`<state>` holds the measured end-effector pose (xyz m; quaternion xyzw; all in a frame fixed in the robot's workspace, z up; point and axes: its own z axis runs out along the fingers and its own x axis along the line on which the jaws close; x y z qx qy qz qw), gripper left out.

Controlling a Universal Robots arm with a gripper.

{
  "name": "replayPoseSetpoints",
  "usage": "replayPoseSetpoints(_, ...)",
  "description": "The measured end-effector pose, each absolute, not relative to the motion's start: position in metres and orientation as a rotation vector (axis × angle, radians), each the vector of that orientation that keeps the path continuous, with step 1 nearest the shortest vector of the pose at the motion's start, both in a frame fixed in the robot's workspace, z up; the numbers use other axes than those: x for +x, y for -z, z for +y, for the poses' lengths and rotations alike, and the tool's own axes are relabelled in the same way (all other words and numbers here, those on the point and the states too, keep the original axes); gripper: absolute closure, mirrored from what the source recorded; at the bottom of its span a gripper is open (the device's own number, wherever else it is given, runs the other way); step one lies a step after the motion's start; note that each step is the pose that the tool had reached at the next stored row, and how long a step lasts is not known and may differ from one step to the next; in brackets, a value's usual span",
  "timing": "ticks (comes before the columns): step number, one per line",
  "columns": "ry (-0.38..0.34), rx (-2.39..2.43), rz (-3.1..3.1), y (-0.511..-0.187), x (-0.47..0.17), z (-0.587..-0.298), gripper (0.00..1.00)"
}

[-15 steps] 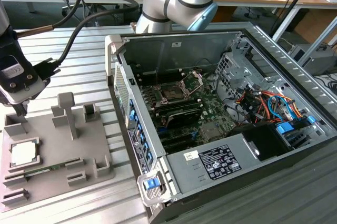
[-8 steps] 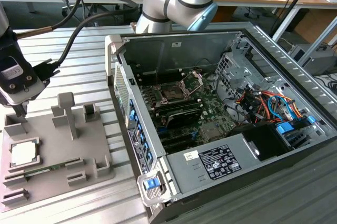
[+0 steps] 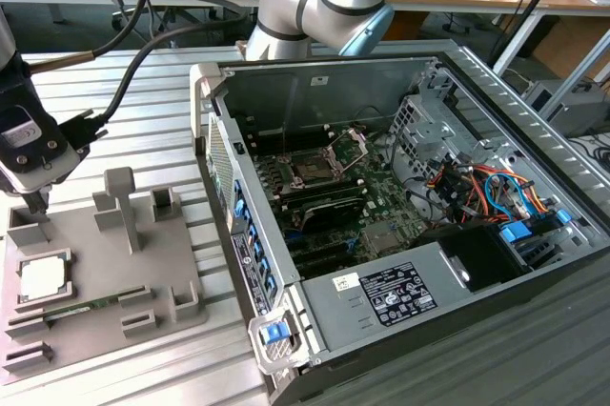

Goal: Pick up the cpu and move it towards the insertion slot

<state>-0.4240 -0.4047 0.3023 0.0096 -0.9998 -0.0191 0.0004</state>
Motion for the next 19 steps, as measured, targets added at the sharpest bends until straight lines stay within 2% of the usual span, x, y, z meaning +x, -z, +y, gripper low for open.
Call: replayPoseSetpoints(19, 0.06, 0.03, -3.14, -0.2961, -0.4262, -0.4048, 0.89)
